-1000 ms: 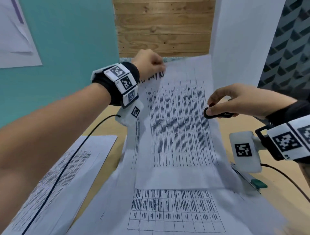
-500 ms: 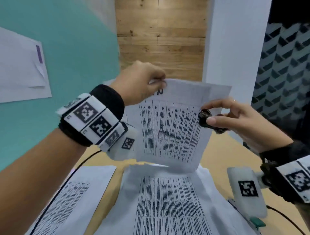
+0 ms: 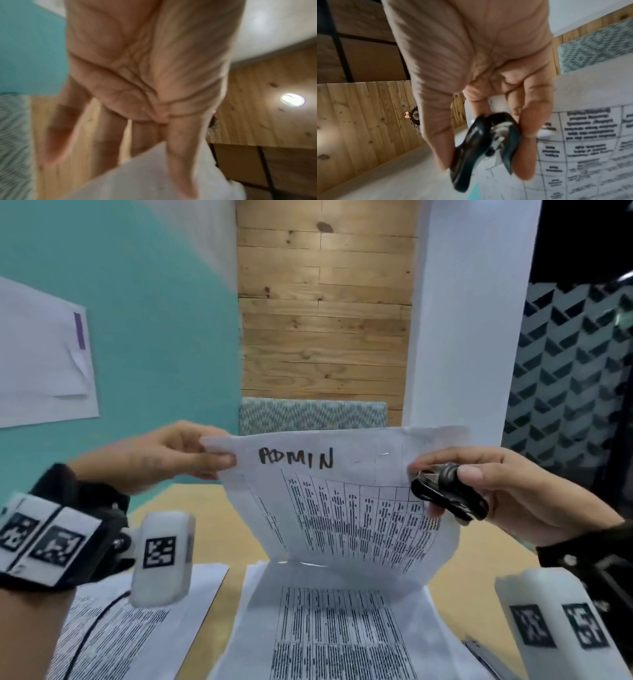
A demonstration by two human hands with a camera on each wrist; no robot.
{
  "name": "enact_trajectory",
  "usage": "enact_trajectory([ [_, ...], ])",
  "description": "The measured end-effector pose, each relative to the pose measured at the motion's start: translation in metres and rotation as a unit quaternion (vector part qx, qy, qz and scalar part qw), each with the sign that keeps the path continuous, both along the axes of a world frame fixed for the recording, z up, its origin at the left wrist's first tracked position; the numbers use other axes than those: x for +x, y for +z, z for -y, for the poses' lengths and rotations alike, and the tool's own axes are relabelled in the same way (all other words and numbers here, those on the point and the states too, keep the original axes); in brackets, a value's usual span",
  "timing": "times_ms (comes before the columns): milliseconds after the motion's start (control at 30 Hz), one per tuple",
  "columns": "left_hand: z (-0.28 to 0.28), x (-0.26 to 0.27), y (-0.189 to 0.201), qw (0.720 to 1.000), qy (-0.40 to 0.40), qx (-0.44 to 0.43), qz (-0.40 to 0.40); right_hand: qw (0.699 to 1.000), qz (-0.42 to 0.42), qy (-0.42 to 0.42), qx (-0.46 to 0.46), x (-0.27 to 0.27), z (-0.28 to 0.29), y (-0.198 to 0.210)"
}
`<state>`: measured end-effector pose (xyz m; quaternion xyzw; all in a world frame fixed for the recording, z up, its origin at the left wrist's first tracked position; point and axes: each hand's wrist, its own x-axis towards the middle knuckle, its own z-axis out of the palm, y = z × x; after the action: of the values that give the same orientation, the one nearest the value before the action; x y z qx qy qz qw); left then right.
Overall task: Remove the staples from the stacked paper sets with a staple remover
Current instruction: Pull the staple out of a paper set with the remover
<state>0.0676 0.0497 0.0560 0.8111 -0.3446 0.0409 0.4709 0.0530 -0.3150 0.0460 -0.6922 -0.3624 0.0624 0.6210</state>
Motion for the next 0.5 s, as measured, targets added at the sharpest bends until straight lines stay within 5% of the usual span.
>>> enact_trajectory([
  [133,0.0,0.015,-0.034,0.97,-0.101,-0.221,-0.006,1.0,0.001,-0.016,0.027,0.003,-0.002,-0.002],
  [267,0.027,0.021,-0.051,0.942,-0.259,-0.197,-0.081,0.999,0.0,-0.003,0.052,0.004,-0.002,-0.003],
  [400,0.044,0.02,-0.054,0.966,-0.107,-0.216,-0.099,0.999,0.006,-0.01,0.033,0.003,0.0,-0.003],
  [500,0.034,0.021,-0.056,0.963,-0.114,-0.174,-0.174,0.999,0.011,-0.035,0.009,0.002,0.005,0.001],
])
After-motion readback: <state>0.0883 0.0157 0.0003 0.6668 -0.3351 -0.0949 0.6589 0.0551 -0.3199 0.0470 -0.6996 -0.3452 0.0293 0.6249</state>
